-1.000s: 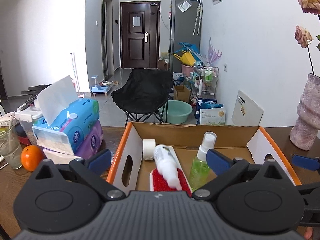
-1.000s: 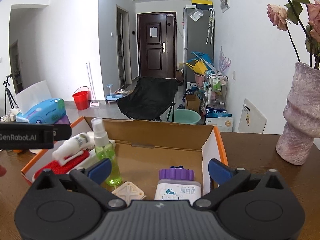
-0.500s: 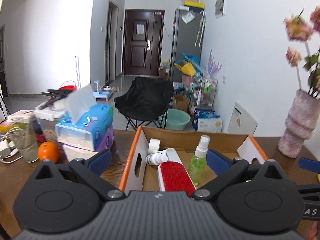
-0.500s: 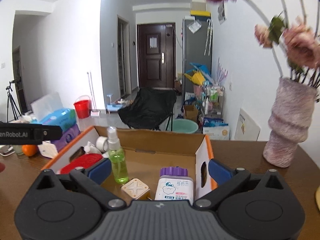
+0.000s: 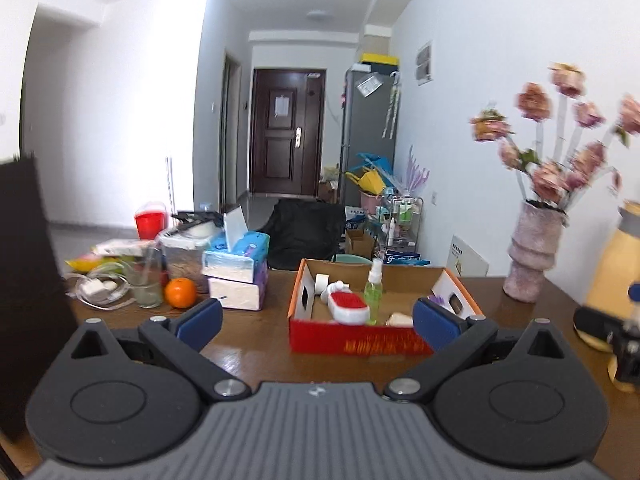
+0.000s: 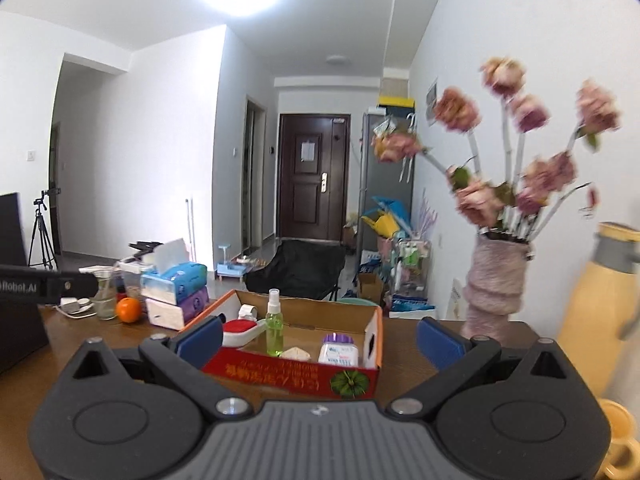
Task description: Organize rigid objects
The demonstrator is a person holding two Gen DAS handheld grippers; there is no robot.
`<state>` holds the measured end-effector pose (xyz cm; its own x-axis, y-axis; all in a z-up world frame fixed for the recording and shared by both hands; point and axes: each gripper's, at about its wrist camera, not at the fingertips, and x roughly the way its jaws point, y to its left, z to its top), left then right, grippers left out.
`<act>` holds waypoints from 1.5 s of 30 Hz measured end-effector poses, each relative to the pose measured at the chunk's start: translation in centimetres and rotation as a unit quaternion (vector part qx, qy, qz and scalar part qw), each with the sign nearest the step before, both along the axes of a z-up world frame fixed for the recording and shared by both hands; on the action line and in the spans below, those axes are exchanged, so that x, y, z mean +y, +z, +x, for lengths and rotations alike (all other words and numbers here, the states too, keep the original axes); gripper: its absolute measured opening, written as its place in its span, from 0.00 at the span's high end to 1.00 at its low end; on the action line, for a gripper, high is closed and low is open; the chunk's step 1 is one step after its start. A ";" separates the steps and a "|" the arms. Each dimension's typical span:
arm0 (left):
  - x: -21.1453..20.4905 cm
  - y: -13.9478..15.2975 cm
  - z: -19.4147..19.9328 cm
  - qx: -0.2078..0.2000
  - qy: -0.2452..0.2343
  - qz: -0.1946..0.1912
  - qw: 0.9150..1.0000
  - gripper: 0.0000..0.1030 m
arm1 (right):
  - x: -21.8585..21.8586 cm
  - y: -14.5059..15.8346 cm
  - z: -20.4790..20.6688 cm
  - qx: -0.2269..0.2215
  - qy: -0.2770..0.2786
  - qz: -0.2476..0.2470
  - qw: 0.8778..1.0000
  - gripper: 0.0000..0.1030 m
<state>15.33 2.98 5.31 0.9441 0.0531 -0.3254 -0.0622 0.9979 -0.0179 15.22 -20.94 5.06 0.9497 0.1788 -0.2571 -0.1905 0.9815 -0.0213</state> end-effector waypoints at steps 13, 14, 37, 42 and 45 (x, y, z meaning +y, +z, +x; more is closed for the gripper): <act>-2.0 -3.1 -14.3 0.015 0.008 0.041 0.999 0.00 | -1.2 -1.3 -14.7 0.020 -0.004 0.009 1.000 0.00; -2.0 -3.3 -14.7 0.017 0.008 0.042 0.999 0.00 | -1.2 -1.5 -15.3 0.022 -0.004 0.009 1.000 0.00; -2.0 -3.8 -17.6 0.014 0.003 0.042 0.999 0.00 | -0.8 -1.9 -18.9 0.014 -0.003 0.007 1.000 0.00; -2.0 -3.9 -17.6 0.016 0.003 0.041 0.999 0.00 | -0.8 -2.0 -18.9 0.016 -0.004 0.006 1.000 0.00; -1.9 -4.0 -17.6 0.017 0.004 0.040 0.999 0.00 | -0.8 -2.1 -18.8 0.017 -0.003 0.005 1.000 0.00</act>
<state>-2.30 1.07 1.35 0.9318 0.0879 -0.3521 -0.0697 0.9955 0.0641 -3.59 -21.74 2.97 0.9416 0.1758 -0.2871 -0.1852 0.9827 -0.0054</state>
